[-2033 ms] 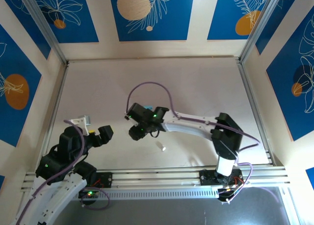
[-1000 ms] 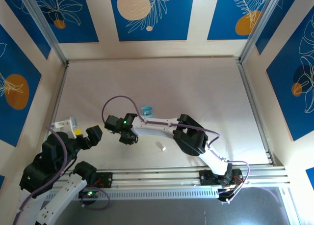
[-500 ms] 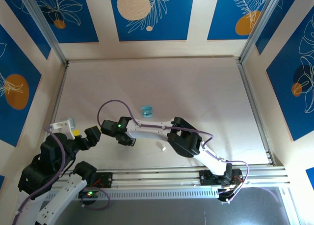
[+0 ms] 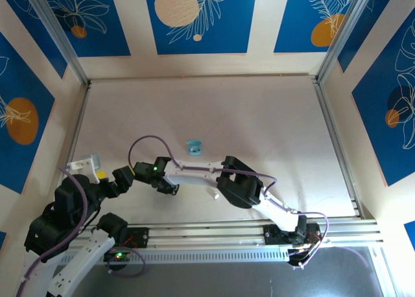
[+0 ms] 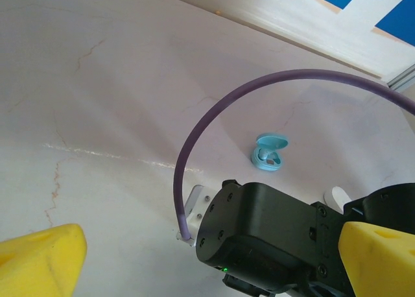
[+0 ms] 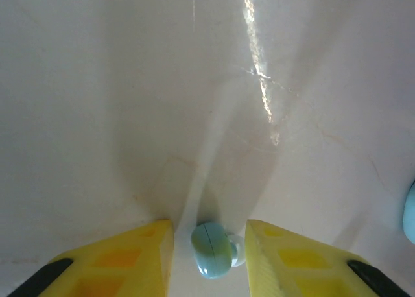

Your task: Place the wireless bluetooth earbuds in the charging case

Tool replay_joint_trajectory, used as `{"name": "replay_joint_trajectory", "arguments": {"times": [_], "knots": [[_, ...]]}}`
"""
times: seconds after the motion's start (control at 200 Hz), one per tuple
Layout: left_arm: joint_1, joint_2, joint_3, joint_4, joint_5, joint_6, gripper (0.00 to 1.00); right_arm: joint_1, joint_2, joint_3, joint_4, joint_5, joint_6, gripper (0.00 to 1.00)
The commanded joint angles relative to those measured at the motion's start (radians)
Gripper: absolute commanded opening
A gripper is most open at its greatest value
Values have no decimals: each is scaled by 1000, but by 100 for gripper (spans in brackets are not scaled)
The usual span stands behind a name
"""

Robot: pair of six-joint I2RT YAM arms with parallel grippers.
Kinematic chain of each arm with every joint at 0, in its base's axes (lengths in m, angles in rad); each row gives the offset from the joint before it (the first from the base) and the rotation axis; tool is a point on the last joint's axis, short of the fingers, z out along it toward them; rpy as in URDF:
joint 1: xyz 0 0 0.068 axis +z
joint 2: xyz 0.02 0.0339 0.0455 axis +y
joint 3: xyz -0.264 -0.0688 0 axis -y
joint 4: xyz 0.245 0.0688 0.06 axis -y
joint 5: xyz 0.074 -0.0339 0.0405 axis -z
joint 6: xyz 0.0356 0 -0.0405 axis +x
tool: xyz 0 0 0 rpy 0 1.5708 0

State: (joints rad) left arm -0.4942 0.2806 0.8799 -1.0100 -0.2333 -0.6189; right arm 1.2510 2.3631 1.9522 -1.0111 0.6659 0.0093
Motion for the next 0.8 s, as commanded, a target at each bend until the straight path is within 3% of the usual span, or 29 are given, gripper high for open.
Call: {"name": "replay_joint_trajectory", "arguments": {"times": [0.0, 0.795], "knots": [[-4, 12, 13, 13, 2, 21, 100, -3, 19, 27, -27, 9, 14, 34], [-4, 43, 7, 43, 17, 24, 100, -39, 45, 63, -67, 29, 64, 24]]}}
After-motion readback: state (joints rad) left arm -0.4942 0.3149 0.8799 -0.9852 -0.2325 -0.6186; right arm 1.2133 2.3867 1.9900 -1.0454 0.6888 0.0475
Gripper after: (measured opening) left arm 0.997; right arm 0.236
